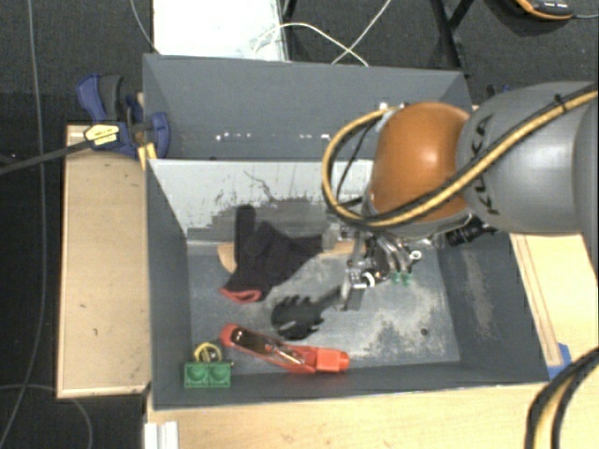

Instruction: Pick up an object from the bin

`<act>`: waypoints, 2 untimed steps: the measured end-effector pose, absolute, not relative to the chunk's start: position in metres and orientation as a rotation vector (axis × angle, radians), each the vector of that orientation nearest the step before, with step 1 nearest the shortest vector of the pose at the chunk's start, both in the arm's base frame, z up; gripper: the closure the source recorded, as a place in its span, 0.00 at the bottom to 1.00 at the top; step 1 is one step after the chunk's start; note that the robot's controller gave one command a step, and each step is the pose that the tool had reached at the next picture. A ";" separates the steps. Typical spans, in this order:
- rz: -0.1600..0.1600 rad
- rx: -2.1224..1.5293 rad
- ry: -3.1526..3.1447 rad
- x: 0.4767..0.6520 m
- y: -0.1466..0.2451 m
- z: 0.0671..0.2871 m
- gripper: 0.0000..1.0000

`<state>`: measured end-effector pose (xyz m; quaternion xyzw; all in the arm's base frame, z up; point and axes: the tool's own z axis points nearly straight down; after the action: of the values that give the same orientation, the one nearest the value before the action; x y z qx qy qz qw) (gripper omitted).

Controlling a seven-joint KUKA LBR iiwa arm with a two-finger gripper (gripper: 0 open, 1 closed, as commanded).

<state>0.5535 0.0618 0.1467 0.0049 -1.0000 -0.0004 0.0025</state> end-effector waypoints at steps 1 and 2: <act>-0.002 0.011 -3.144 0.556 0.061 0.150 0.00; -0.001 0.277 -3.130 0.529 -0.012 0.070 0.00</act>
Offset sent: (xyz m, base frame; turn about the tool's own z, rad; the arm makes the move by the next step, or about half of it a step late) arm -0.0241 -0.0731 -0.0767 -0.1698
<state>0.5290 -0.0125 0.0698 0.0882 -0.9961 -0.0003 -0.0001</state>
